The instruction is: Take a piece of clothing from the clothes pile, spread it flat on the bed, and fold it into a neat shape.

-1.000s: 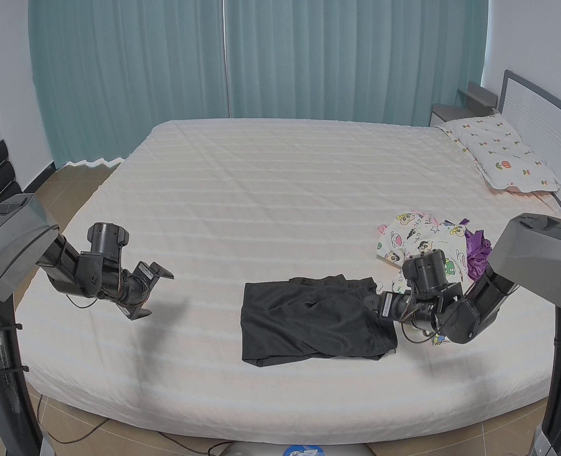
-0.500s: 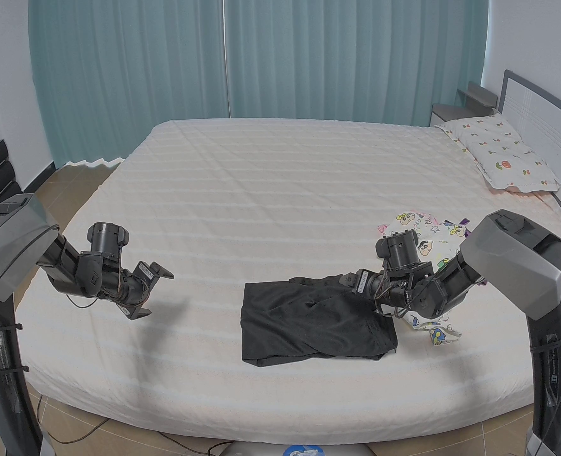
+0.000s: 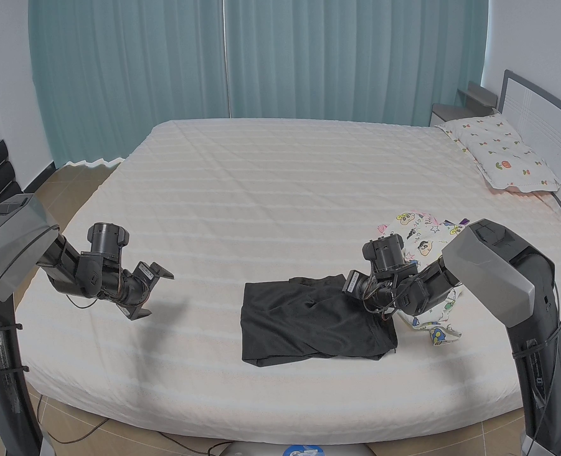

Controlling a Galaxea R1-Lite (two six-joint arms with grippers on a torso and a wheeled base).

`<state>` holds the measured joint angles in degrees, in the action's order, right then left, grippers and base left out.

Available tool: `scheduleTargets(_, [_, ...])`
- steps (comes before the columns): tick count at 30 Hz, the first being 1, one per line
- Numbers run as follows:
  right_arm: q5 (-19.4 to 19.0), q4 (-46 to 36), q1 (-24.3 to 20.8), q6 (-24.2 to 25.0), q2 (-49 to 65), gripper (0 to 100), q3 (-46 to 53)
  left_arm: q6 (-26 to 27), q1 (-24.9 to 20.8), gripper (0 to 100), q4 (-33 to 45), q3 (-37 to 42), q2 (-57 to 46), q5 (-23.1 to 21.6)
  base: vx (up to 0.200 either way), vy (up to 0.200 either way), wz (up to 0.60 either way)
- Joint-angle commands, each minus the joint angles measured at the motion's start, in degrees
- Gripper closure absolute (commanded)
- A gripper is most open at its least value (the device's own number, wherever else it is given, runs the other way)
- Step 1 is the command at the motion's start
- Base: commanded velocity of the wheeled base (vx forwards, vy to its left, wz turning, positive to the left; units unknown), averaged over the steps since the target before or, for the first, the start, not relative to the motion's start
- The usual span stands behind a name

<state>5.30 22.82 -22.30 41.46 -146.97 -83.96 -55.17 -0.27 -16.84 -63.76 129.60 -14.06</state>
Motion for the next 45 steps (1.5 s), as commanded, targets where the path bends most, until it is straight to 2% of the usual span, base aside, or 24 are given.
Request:
scheduleTargets(1, [0.06, -0.94, 1.11, 0.99, -0.42, 100, -1.47, -0.02, 0.0, 0, -0.66, 0.3, -0.05, -0.01, 0.0, 0.0, 0.0])
scheduleTargets(13, [0.23, -0.15, 4.45, 2.4, 0.1, 100, -1.56, -0.11, 0.0, 0, -3.29, 1.53, 0.04, -0.01, 0.0, 0.0, 0.0])
scheduleTargets(35, [2.61, 0.38, 5.6, 3.1, -2.09, 100, -6.13, -0.02, 0.0, 0, -3.38, 1.53, 0.13, -0.01, 0.0, 0.0, 0.0])
scheduleTargets(36, [2.61, 0.38, 5.69, 3.1, -2.18, 0, -6.04, -0.02, 0.0, 0, -3.38, 1.53, 0.13, -0.01, 0.0, 0.0, 0.0])
scheduleTargets(40, [2.7, 0.38, 5.6, 2.75, -2.18, 0, -5.08, -0.02, 0.0, 0, -3.38, 1.44, 0.13, -0.01, 0.0, 0.0, 0.0])
scheduleTargets(45, [1.2, 0.82, 6.12, 0.46, 6.87, 0, 4.86, 0.07, 0.0, 0, -3.38, 1.44, 0.13, -0.01, 0.0, 0.0, 0.0])
